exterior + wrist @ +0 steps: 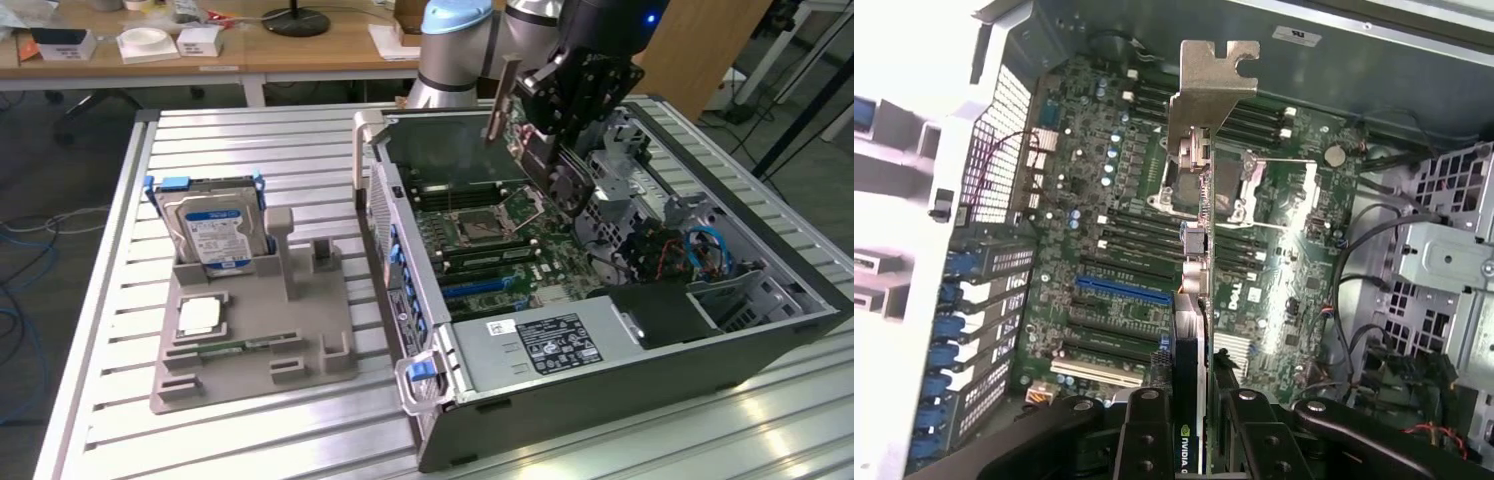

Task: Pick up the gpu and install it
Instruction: 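Insert the gpu into the slot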

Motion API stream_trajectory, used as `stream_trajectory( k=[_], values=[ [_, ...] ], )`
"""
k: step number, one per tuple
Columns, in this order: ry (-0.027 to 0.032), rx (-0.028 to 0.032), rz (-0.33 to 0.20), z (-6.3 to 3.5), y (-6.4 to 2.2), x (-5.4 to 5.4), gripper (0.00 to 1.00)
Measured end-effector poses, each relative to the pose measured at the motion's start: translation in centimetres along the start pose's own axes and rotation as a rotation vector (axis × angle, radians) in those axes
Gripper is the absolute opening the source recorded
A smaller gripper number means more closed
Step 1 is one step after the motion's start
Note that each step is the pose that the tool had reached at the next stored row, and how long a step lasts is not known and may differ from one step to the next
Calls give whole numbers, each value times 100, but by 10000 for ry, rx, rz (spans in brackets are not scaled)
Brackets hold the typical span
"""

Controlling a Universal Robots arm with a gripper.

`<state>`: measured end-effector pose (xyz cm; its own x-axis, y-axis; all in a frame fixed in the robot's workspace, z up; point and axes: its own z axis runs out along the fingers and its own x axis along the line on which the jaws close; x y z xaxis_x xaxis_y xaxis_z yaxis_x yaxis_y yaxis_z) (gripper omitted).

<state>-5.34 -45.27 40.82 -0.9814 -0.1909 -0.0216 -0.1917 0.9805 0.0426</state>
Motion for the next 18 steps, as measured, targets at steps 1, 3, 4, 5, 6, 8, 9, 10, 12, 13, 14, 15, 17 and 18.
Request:
stream_trajectory(
  k=[1, 3, 4, 5, 6, 8, 9, 10, 12, 13, 14, 15, 17, 18],
  values=[
    [3, -1, -70, 0, 0, 0, 26],
    [9, -4, -211, 0, 0, 0, 26],
    [12, -6, -282, 0, 0, 0, 26],
    [15, -7, -355, 0, 0, 0, 26],
    [18, -9, -427, 0, 0, 0, 26],
    [25, -12, -577, 0, 0, 0, 26],
    [28, -14, -650, 0, 0, 0, 26],
    [31, -15, -725, 0, 0, 0, 26],
    [38, -18, -875, 0, 0, 0, 26],
    [41, -20, -952, 0, 0, 0, 26],
    [44, -22, -1035, 0, 0, 0, 26],
    [48, -23, -1113, -1, 0, 0, 26],
    [55, -27, -1271, 0, 0, 0, 26],
    [58, -29, -1352, 0, 0, 0, 26]
  ],
)
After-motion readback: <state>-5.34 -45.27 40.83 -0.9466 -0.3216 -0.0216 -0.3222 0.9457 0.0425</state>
